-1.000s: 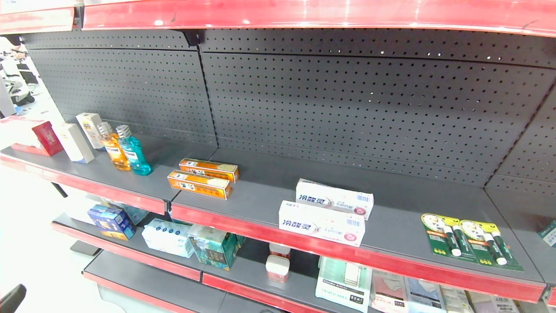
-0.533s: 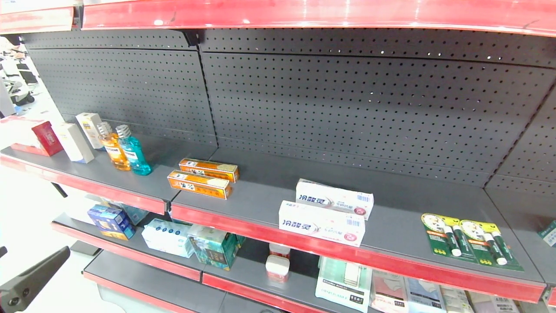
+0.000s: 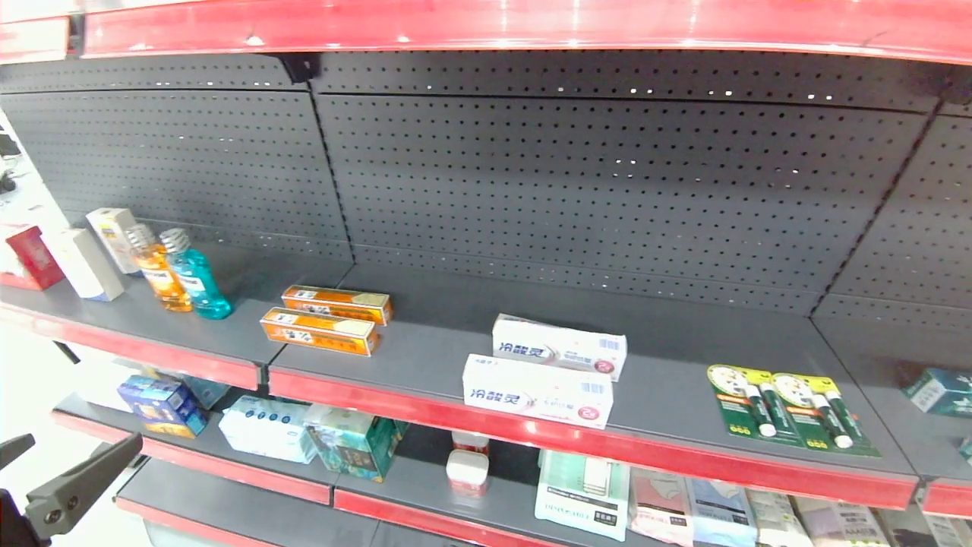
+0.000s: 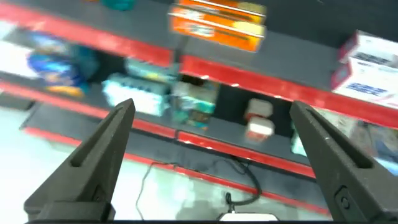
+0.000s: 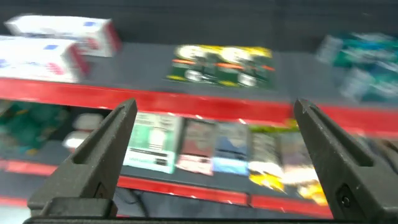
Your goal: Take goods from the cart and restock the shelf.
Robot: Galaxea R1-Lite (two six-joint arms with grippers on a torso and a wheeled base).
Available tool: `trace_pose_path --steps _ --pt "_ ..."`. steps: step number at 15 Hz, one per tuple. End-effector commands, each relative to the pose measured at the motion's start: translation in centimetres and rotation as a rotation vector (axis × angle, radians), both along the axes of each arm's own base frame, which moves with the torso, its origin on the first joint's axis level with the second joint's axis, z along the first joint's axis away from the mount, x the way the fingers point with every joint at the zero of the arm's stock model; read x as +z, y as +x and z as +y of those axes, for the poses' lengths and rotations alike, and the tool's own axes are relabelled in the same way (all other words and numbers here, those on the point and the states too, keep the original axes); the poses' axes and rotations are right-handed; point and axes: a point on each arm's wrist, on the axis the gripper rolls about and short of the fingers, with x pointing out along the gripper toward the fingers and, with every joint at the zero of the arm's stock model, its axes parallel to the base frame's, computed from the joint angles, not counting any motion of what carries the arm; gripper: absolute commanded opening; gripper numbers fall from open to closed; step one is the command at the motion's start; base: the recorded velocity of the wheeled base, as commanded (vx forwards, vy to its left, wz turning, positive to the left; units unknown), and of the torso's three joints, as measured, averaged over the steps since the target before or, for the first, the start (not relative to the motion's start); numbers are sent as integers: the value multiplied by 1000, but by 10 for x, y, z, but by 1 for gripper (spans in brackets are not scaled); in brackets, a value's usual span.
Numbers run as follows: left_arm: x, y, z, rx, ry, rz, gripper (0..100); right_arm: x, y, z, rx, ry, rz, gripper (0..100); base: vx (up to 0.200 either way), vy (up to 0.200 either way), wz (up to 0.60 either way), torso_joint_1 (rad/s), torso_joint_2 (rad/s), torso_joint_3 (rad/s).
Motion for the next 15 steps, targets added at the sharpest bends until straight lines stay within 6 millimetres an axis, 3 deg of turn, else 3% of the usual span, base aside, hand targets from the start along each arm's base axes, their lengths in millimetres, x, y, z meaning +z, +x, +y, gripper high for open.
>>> trace_pose_path --steps 1,5,11,15 --pt "-2 4 0 -1 1 23 100 0 0 0 1 0 4 100 0 0 -600 12 7 2" --pt "-5 13 0 0 0 72 100 0 0 0 1 0 4 100 0 0 -600 5 4 0" --pt "-20 41 0 6 0 238 100 0 0 0 -1 2 4 100 0 0 0 0 0 0" --pt "-37 78 5 61 10 416 100 0 0 0 -1 2 4 100 0 0 0 0 0 0"
